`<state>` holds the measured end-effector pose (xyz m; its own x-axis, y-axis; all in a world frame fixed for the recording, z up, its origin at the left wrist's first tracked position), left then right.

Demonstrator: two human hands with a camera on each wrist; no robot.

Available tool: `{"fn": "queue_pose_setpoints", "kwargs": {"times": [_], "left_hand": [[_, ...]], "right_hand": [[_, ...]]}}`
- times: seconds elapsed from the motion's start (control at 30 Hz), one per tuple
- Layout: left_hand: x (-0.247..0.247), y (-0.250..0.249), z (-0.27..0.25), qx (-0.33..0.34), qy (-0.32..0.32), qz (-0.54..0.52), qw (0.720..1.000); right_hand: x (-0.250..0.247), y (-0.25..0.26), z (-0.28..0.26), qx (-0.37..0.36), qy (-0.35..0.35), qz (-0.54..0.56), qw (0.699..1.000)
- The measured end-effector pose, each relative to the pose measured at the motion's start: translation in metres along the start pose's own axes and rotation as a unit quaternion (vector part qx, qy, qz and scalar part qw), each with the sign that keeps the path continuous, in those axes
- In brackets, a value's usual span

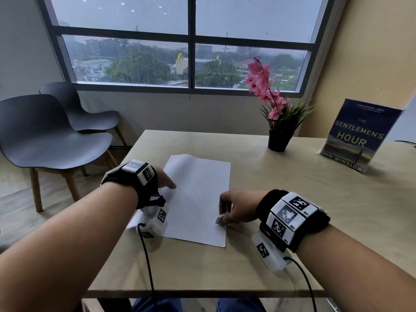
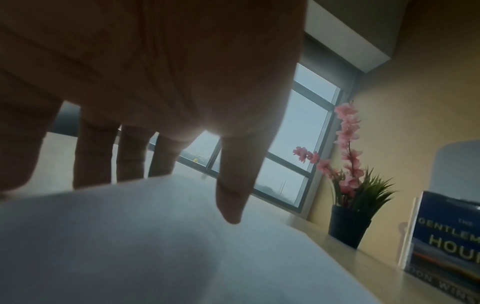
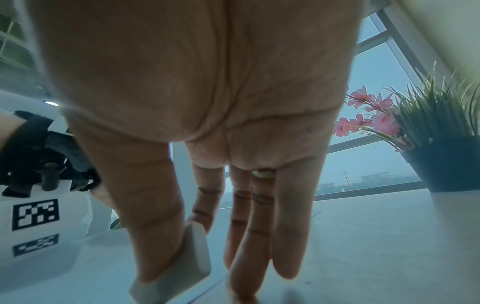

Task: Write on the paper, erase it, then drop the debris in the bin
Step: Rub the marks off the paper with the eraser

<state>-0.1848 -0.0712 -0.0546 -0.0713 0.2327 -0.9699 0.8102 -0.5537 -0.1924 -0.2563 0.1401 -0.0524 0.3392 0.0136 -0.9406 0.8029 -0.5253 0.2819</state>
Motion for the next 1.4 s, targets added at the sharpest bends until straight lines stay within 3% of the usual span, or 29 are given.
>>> {"fn": "queue_pose_setpoints", "kwargs": {"times": [0.2, 0.37, 0.5, 0.6, 0.77, 0.93, 1.1, 1.17, 1.3, 1.4], "left_hand": [[-0.033, -0.007, 0.001, -0.017, -0.091, -0.085, 0.992], [-0.049, -0.008, -0.003, 0.028, -0.104, -0.042, 0.993], [-0.051, -0.011, -0.011, 0.082, -0.136, -0.149, 0.976], [-0.069, -0.003, -0.016, 0.089, -0.190, -0.257, 0.943], [-0.083, 0.014, -0.018, 0.068, -0.171, -0.484, 0.855], [-0.082, 0.009, -0.029, 0.088, -0.143, -0.622, 0.765], [-0.082, 0.005, -0.040, 0.137, -0.150, -0.655, 0.728], [-0.085, 0.007, -0.043, 0.141, -0.171, -0.653, 0.725], [-0.090, 0.008, -0.045, 0.158, -0.204, -0.620, 0.741], [-0.093, 0.015, -0.040, 0.153, -0.236, -0.543, 0.791]], "right_hand": [[-0.001, -0.004, -0.002, 0.008, -0.006, 0.002, 1.000], [-0.003, -0.004, -0.001, 0.013, -0.015, 0.004, 1.000], [-0.009, -0.007, 0.001, 0.018, -0.043, 0.011, 0.999], [-0.020, -0.019, 0.004, 0.035, -0.101, 0.030, 0.994], [-0.051, -0.048, 0.006, 0.088, -0.224, 0.177, 0.954], [-0.082, -0.041, 0.006, 0.053, -0.306, 0.337, 0.889], [-0.121, -0.017, 0.000, -0.022, -0.392, 0.459, 0.797], [-0.133, -0.015, -0.001, -0.032, -0.426, 0.462, 0.777], [-0.146, -0.019, -0.007, -0.027, -0.490, 0.409, 0.769], [-0.146, -0.023, -0.007, -0.023, -0.492, 0.398, 0.774]]}}
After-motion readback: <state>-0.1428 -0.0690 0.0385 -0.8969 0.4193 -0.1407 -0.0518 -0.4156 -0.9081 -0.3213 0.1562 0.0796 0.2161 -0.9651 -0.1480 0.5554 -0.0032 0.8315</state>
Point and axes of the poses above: each hand's wrist, its own z-axis towards the middle knuckle, its own x-axis out of the palm, y = z × x, the point moved 8 cm from there along z, towards the middle knuckle, and after that the axes turned 12 degrees about -y, right-handed, at the moved point
